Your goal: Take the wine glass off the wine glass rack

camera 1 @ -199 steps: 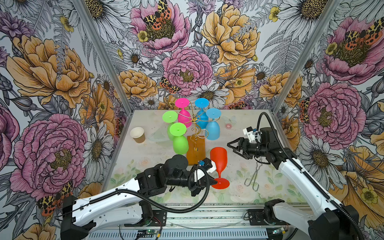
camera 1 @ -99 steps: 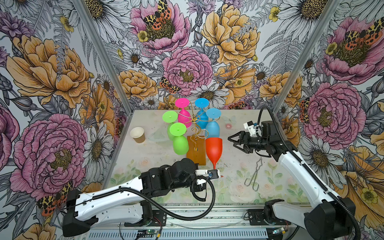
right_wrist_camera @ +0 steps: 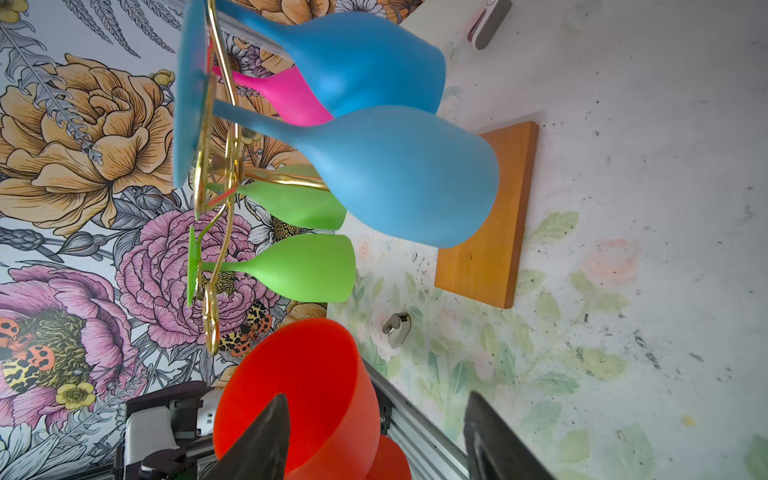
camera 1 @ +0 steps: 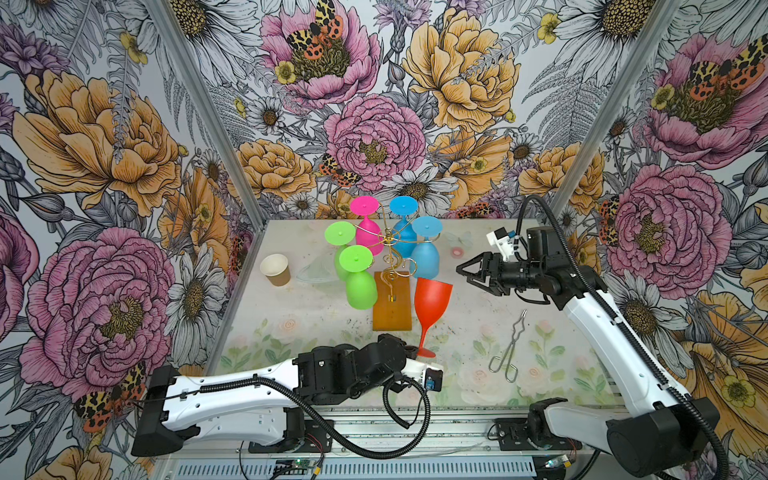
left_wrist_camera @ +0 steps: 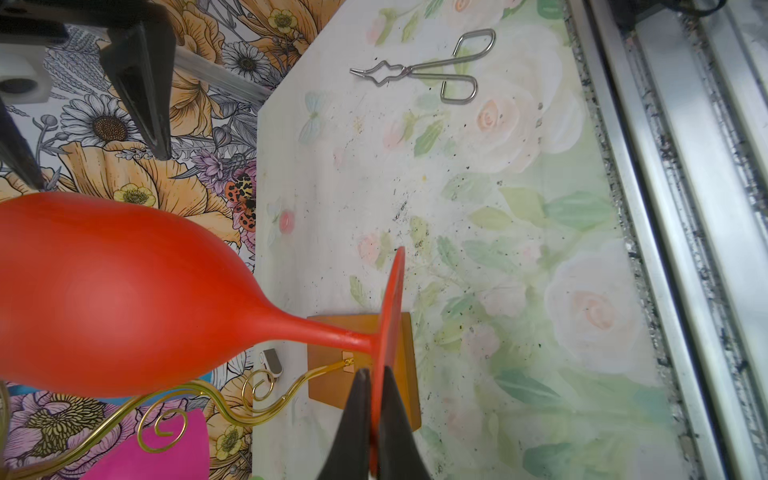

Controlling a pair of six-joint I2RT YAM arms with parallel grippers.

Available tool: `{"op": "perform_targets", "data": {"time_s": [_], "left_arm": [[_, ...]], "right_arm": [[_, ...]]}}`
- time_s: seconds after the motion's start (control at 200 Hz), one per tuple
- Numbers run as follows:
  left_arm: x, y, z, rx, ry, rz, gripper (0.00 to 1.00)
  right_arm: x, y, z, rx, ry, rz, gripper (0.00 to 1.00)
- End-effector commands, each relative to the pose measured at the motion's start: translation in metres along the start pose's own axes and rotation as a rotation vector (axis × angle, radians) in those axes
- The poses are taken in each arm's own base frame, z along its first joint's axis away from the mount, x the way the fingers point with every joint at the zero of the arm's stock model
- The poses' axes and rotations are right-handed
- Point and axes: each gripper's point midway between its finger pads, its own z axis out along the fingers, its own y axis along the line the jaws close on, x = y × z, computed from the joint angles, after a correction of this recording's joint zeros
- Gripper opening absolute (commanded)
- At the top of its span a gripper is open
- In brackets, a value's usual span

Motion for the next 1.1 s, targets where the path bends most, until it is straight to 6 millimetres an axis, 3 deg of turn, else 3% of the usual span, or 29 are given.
{"op": "perform_targets", "data": {"time_s": [0.0,0.445,0.836,1.096], "left_arm": [[0.011,0.005,0.001,-0.049,0.063,0.109,0.00],[0.029,0.004,0.009,-0.095,0.181,0.290,0.00],[0.029,0.015,0.012,-0.233,0.193,0.416,0.00],[0.034,0.013,0.016,-0.242,0.221,0.456,0.00]], "right_arm": [[0.012,0.013,0.001,-0.010,0.049,-0.051,0.64],[0.025,0.011,0.014,0.001,0.118,-0.068,0.52],[0.031,-0.003,0.024,0.016,0.164,-0.060,0.31],[0.037,-0.009,0.025,0.024,0.180,-0.060,0.22]]}}
